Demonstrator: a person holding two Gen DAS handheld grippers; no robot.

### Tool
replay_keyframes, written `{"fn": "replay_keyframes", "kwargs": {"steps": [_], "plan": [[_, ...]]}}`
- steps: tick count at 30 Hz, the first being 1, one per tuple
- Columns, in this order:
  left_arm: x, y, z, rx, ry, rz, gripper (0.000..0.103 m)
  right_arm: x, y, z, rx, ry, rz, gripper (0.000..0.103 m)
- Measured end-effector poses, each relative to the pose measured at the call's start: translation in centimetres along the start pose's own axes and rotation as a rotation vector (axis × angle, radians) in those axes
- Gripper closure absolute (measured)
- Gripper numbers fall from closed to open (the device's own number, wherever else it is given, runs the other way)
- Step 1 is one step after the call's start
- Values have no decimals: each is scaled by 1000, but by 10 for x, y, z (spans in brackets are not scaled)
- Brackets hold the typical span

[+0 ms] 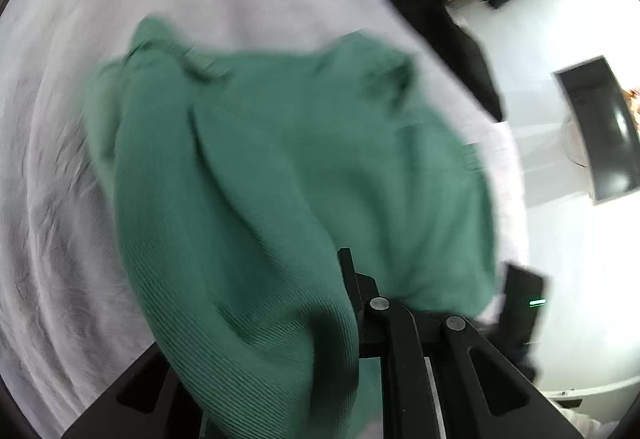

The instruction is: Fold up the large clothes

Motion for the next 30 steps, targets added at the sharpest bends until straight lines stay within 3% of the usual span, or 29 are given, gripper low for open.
{"fn": "replay_keyframes", "kwargs": {"steps": [2,6,10,13,16,19,22,23,26,29,30], "plan": [[-7,7,28,40,13,21,87,-3,-1,4,18,45,3,97],[-12,20,96,138,53,55,87,-16,-3,17,69,214,-16,97],[-3,28,163,251,110,59,87,-53,-9,38,90,290,50,97],[28,33,219,374,225,37,87,-93,-18,76,141,321,137,97],[77,33,251,429,291,-18,86,-122,-30,126,235,343,204,96],[128,33,269,434,327,-56,86,-127,-44,176,345,383,212,93],[174,32,268,428,423,-97,84,-121,-61,210,425,436,198,93],[181,28,267,432,450,-106,80,-119,-65,214,438,453,196,93],[192,18,272,452,454,-97,55,-108,-67,207,464,502,198,96],[192,7,293,507,407,-84,21,-105,-69,211,470,519,196,96],[191,3,305,545,407,-64,3,-107,-75,216,470,523,193,96]]}}
Point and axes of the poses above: each gripper's, at about its wrist camera, not at the fingertips, and x roughly the way its jaws point, z to its right, y to its top, the point moved 9 cm from there along x, roughly the way its jaws point, and after that the axes turned 10 degrees about -z, right-handed, at the moved point
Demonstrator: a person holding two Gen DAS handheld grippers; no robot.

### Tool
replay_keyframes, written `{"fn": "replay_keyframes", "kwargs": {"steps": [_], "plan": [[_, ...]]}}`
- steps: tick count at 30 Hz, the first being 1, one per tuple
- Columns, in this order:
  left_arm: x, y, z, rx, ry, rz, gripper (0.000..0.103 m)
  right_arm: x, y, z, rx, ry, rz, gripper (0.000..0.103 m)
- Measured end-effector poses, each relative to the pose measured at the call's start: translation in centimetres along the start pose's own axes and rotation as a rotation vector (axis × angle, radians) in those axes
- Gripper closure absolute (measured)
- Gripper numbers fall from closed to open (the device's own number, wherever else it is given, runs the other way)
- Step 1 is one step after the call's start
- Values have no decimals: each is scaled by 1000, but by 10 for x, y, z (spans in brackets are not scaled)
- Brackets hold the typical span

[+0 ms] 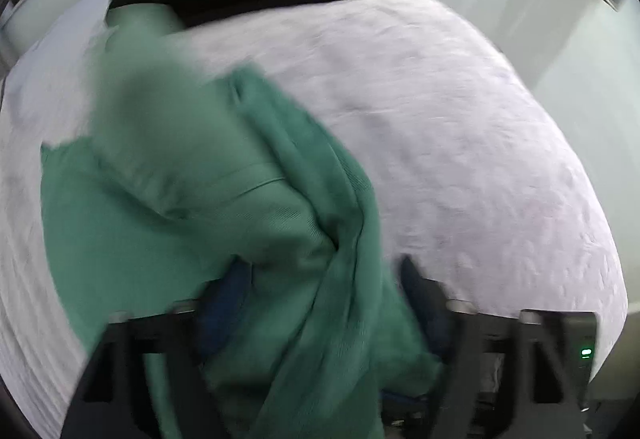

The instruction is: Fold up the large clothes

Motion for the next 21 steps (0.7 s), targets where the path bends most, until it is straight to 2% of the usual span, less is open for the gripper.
{"fn": "replay_keyframes", "kwargs": {"steps": [2,6,8,10,12,13,16,17,18,19,21], "plan": [[-14,4,14,51,12,64,0,10,0,-6,5,2,-4,96],[-33,3,27,84,-26,110,0,10,-2,-10,16,-3,-9,96],[-49,-3,14,51,-19,154,0,13,6,-19,18,-14,-7,95],[-62,-12,-15,-10,5,179,0,12,8,-24,7,-20,-2,86],[-68,-36,-57,-90,51,165,0,8,8,-31,0,-15,11,67],[-66,-44,-74,-115,71,153,0,4,4,-32,-1,-12,15,63],[-69,-98,-116,-182,158,96,0,-4,-6,-42,-7,3,10,55],[-68,-114,-123,-188,179,76,0,-6,-10,-47,-18,1,9,48],[-69,-133,-127,-194,197,58,0,-8,-14,-51,-32,-13,14,43],[-67,-144,-130,-200,205,46,0,-10,-15,-56,-51,-35,20,43],[-62,-173,-131,-225,205,2,0,-14,-12,-68,-121,-127,43,40]]}}
Point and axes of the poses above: each gripper's, at about its wrist camera, not at the fingertips, and x roughly the way its jaws point, z to its right, y to its top, the point moved 9 cm from there along x, roughly the way its jaws point, and after that the axes turned 10 degrees about -z, right-handed, at the moved point
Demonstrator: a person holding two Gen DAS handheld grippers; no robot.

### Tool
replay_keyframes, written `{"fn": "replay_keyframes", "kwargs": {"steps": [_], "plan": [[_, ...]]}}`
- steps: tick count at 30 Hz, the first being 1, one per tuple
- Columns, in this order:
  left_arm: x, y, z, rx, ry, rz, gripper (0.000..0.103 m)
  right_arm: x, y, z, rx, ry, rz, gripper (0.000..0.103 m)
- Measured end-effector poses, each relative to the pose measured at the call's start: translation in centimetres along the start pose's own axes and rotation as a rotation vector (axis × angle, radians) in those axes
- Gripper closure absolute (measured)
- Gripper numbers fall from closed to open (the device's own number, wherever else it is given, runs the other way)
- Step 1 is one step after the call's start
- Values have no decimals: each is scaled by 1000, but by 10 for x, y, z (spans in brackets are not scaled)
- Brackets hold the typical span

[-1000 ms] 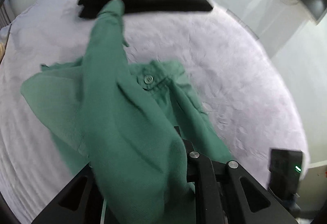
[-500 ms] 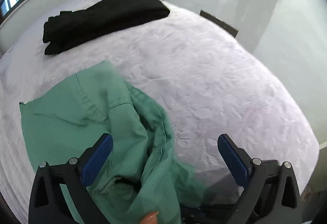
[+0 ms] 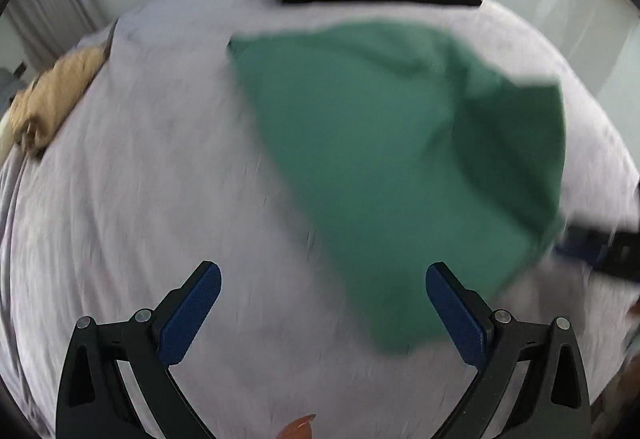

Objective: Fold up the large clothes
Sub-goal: 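Carry the jacket with the right gripper beside the black garment and release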

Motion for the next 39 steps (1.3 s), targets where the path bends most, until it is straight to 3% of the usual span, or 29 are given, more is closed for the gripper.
{"fn": "replay_keyframes", "kwargs": {"steps": [2,6,10,11,12,13,16,18,22,25,27,30,33,36,37,38,39], "plan": [[11,-21,8,-13,-12,-46,0,-9,6,-17,-117,-127,43,33],[23,-34,42,7,-25,-26,0,3,28,-48,-264,-265,48,23],[36,-19,45,-51,69,22,0,27,58,-62,-325,-385,58,24],[36,-13,34,-100,90,35,0,25,63,-62,-310,-391,67,40],[38,-11,28,-133,83,38,0,23,65,-59,-289,-382,67,89],[37,-11,21,-166,59,38,0,15,64,-55,-247,-335,76,96],[31,-18,1,-195,40,55,0,-6,62,-53,-149,-124,129,97],[32,-21,-6,-212,13,56,0,-10,51,-34,-35,-25,118,98],[45,-31,-4,-211,-18,22,0,17,27,32,167,-7,58,98],[54,-34,-2,-187,-20,9,0,27,21,56,269,84,54,99],[53,-37,-6,-186,-46,-9,0,21,19,53,250,53,51,99],[44,-42,-7,-162,-79,-32,0,0,14,46,202,-62,46,93],[19,-50,-3,-101,-78,-11,0,-30,17,31,129,-126,86,87],[3,-54,-9,-106,-65,-7,0,-57,26,5,10,-177,132,84],[1,-52,-14,-130,-64,-6,0,-58,28,-4,-30,-190,126,78],[-1,-46,-20,-164,-70,-2,0,-54,34,-14,-86,-211,110,56],[-1,-37,-25,-201,-82,8,0,-50,40,-22,-130,-223,102,43]]}}
Point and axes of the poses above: each gripper's, at about its wrist camera, not at the fingertips, and x roughly the way its jaws point, z to its right, y to its top, the point moved 9 cm from there along x, roughly the way its jaws point, and after that the axes turned 10 degrees about -z, right-handed, at the moved point
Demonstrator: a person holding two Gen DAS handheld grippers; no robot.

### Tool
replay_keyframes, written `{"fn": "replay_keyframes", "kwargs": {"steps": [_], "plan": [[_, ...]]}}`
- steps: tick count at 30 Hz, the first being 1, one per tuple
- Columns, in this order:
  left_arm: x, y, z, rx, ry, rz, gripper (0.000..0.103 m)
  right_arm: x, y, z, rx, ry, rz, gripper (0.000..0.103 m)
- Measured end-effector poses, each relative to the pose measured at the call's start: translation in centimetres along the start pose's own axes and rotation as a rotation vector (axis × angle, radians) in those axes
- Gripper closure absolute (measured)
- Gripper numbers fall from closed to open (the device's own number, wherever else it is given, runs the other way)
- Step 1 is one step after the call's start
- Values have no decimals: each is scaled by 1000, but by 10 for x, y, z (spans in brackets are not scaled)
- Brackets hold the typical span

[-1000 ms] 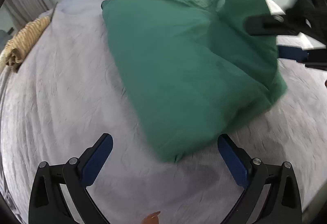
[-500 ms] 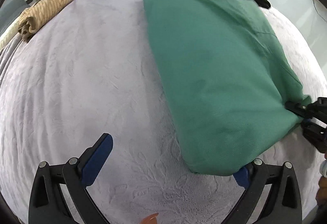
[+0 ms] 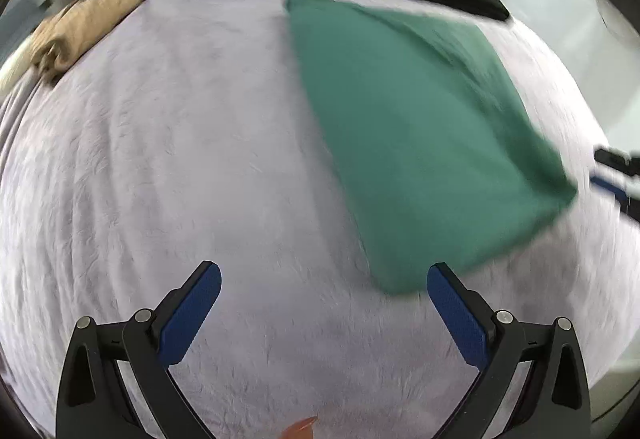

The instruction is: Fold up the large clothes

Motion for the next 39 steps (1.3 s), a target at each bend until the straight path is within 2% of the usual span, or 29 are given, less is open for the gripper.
{"fn": "replay_keyframes", "kwargs": {"steps": [2,4,5,6,7,10,11,13,15,18,19,20,22,24,28,29,31,39], "plan": [[3,22,-1,-48,-21,20,0,16,8,-13,-82,-37,-45,43],[5,37,5,-53,-40,42,0,37,14,-22,-129,-72,-102,56],[7,43,10,-47,-44,55,0,47,15,-24,-137,-71,-129,75],[11,46,15,-37,-43,59,0,55,15,-24,-147,-88,-155,89],[16,42,19,-30,-44,50,0,59,16,-22,-161,-113,-158,92],[43,27,21,-29,-47,-24,0,65,20,1,-181,-223,-148,94],[50,20,20,-31,-51,-36,0,68,21,13,-163,-232,-156,94],[55,13,20,-28,-54,-40,0,75,21,41,-24,-148,-192,94],[53,12,22,-13,-38,-30,0,73,24,50,31,-91,-196,95],[54,13,25,14,-11,-33,0,71,22,50,-30,-163,-191,95],[53,15,26,12,-12,-40,0,71,21,56,-36,-215,-196,95],[52,15,25,3,-16,-54,0,72,20,60,-26,-231,-198,94],[50,19,24,-15,-25,-81,0,68,16,72,42,-193,-208,96],[49,23,22,-26,-19,-101,0,60,15,73,59,-162,-198,96],[50,27,22,-30,-22,-142,0,47,12,72,37,-181,-200,96],[52,28,22,-30,-21,-152,0,43,12,72,36,-181,-199,93],[52,28,22,-29,-20,-173,0,41,14,68,39,-170,-195,92],[53,30,21,-45,-20,-191,0,32,8,59,32,-155,-208,91]]}}
Point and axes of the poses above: each gripper's, at about its wrist camera, not at the fingertips, and x roughly the way its jaws point, z to its right, y to its top, the point moved 9 cm from there along x, roughly the way its jaws point, and after that the axes turned 10 degrees about -z, right-handed, at the moved point
